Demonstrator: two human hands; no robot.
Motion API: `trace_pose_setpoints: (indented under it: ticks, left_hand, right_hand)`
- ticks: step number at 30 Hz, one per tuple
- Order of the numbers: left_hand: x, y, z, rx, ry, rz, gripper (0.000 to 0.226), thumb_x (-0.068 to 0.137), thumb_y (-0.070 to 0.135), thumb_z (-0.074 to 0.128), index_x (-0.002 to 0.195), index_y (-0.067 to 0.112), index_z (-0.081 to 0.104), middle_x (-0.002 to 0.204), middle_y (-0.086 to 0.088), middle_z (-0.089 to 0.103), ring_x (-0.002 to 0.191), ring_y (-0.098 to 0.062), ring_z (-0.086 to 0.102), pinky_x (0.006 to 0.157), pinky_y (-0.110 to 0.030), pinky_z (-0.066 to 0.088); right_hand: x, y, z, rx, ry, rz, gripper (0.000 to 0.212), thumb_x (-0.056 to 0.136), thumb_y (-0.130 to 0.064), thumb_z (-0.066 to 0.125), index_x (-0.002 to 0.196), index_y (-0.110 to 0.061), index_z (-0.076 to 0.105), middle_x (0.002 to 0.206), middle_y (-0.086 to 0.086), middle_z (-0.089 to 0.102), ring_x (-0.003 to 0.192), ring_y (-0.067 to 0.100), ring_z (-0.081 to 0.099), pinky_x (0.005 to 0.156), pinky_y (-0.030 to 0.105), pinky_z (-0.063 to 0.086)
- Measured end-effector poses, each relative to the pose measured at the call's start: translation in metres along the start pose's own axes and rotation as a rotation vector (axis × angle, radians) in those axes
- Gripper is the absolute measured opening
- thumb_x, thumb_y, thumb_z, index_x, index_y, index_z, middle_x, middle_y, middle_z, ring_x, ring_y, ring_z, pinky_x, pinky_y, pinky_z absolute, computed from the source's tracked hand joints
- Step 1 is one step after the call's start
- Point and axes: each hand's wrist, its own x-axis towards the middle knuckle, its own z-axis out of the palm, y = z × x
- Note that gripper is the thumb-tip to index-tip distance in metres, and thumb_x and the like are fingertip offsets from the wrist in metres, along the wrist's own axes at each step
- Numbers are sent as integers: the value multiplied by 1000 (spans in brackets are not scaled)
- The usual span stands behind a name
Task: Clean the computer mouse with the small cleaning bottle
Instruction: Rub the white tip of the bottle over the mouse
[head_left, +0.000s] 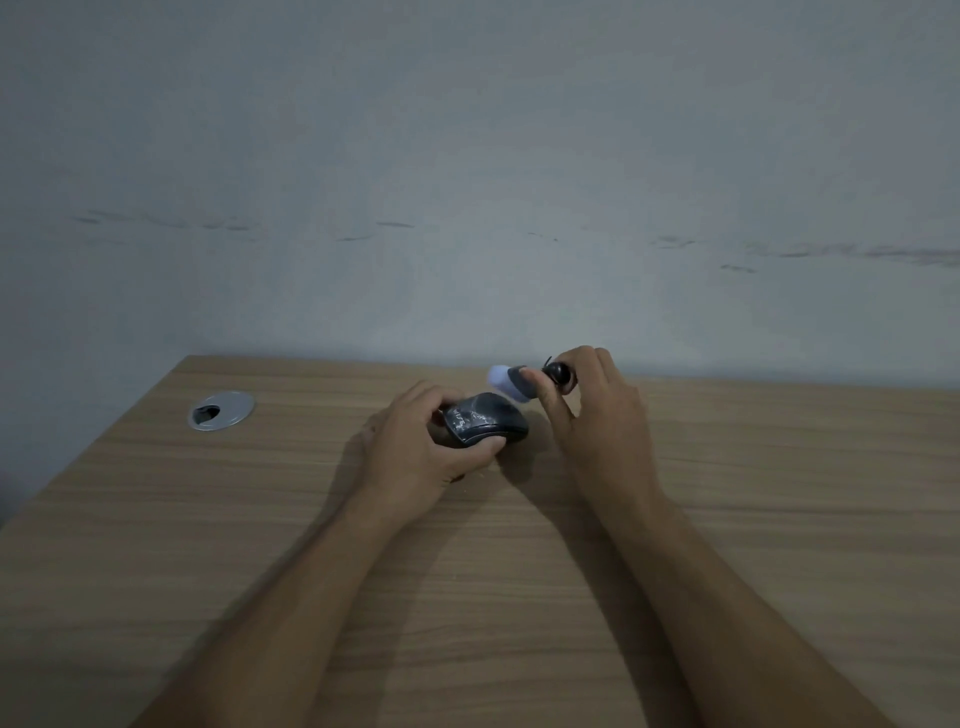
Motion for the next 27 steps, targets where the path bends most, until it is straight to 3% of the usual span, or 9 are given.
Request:
trace_pose_setpoints:
  ticks: [2, 4, 6, 9, 14, 18, 21, 27]
  left_hand:
    - [1, 0, 2, -16, -6, -29, 45, 70, 52, 93, 103, 29, 75, 103, 12, 69, 100, -7, 65, 91, -39, 55]
    - [2, 0, 4, -53, 16, -62, 48, 65, 58, 89, 101, 29, 74, 103, 12, 69, 99, -10, 67, 89, -47, 58]
    - [3, -1, 5, -60, 31, -82, 50, 63, 60, 87, 100, 30, 74, 102, 13, 68, 96, -11, 68, 87, -50, 59]
    - [3, -1, 6, -39, 23, -78, 48, 65, 54, 90, 100, 27, 73, 100, 11, 66, 93, -13, 65, 85, -48, 57]
    - [2, 0, 5, -6, 45, -96, 53, 59, 70, 79, 94, 31, 71, 97, 14, 65, 91, -9, 65, 91, -56, 56]
    - [1, 0, 5, -50, 56, -98, 49, 60, 66, 83, 92, 31, 71, 96, 15, 65, 90, -9, 66, 87, -55, 59]
    - [1, 2, 4, -41, 40, -101, 54, 58, 70, 78, 96, 32, 71, 99, 16, 65, 95, -8, 64, 93, -56, 55]
    - [2, 1, 3, 11, 16, -90, 60, 55, 71, 73, 100, 31, 69, 102, 14, 62, 96, -13, 62, 92, -57, 55]
  right_hand:
    - [-1, -5, -2, 101, 63, -4, 27, 101, -49, 69, 100, -23, 63, 95, -15, 59, 78, 0, 57, 78, 47, 54]
    - [-3, -13, -4, 150, 114, -36, 27, 102, -48, 68, 98, -22, 62, 92, -16, 57, 77, -9, 54, 73, 34, 46]
    - [-5, -19, -3, 159, 134, -65, 26, 103, -45, 67, 94, -22, 59, 86, -17, 53, 71, -11, 50, 71, 30, 40]
    - [-8, -21, 5, 147, 107, -73, 30, 103, -45, 67, 90, -22, 54, 79, -14, 50, 64, 1, 46, 67, 37, 44]
    - [-4, -6, 9, 24, 45, -15, 35, 100, -48, 67, 86, -27, 43, 77, -14, 43, 64, 14, 44, 69, 51, 50]
    - [-3, -2, 1, 69, 89, 39, 36, 104, -49, 63, 86, -23, 48, 75, -14, 47, 64, 12, 46, 67, 45, 48]
    - [-4, -18, -4, 157, 156, -20, 34, 108, -43, 60, 88, -17, 52, 77, -10, 52, 65, 10, 50, 64, 41, 47]
    - [-9, -29, 9, 19, 90, -134, 33, 103, -45, 64, 88, -28, 40, 80, -14, 41, 62, 11, 40, 61, 46, 47]
